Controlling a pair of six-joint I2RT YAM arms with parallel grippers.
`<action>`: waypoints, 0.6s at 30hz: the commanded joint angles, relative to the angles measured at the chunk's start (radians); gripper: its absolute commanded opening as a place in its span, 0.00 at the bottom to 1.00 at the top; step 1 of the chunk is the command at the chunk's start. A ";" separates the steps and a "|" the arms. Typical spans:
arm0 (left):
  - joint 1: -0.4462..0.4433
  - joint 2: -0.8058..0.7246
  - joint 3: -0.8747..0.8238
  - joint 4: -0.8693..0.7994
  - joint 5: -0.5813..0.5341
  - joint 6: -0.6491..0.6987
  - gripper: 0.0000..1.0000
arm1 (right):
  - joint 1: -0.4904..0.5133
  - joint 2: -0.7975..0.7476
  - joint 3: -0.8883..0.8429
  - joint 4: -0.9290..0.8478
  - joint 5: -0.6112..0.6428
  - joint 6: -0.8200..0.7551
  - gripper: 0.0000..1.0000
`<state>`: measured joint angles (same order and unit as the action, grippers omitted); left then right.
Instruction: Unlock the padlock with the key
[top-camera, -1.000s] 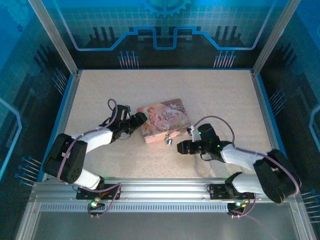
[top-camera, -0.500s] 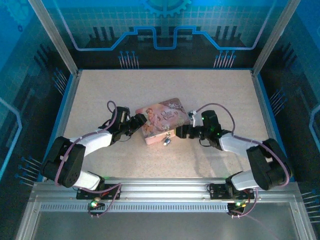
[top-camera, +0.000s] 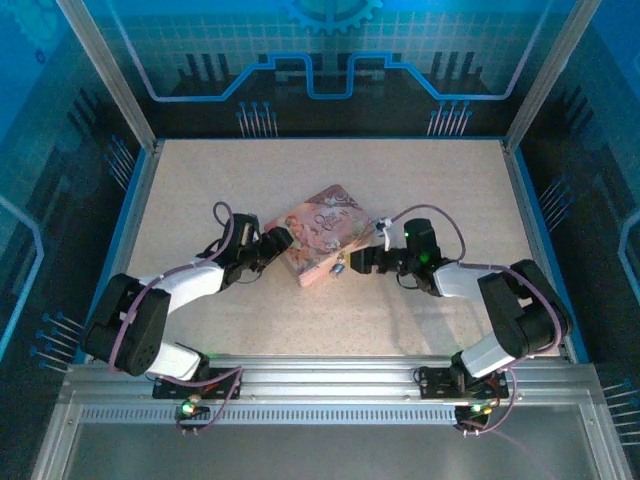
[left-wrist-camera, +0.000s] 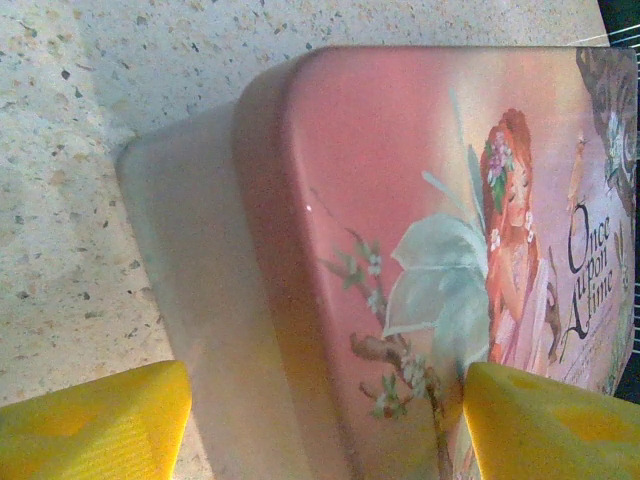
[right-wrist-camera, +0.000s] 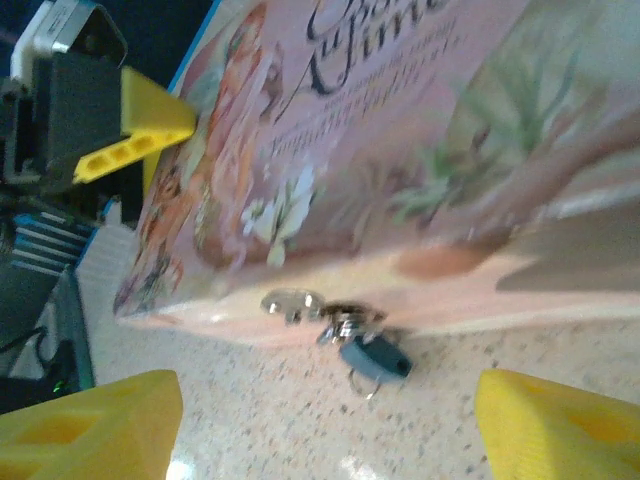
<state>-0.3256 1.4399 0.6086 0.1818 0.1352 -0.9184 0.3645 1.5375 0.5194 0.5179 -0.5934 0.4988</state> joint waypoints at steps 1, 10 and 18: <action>-0.009 0.027 -0.007 -0.057 0.020 0.001 0.73 | -0.004 0.050 -0.033 0.201 -0.101 0.057 0.76; -0.008 0.032 -0.009 -0.053 0.021 -0.002 0.73 | 0.027 0.210 0.029 0.315 -0.130 0.121 0.70; -0.009 0.036 -0.006 -0.050 0.024 -0.005 0.73 | 0.046 0.244 0.082 0.259 -0.162 0.114 0.70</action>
<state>-0.3256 1.4456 0.6086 0.1913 0.1387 -0.9184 0.3985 1.7641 0.5694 0.7742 -0.7158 0.6113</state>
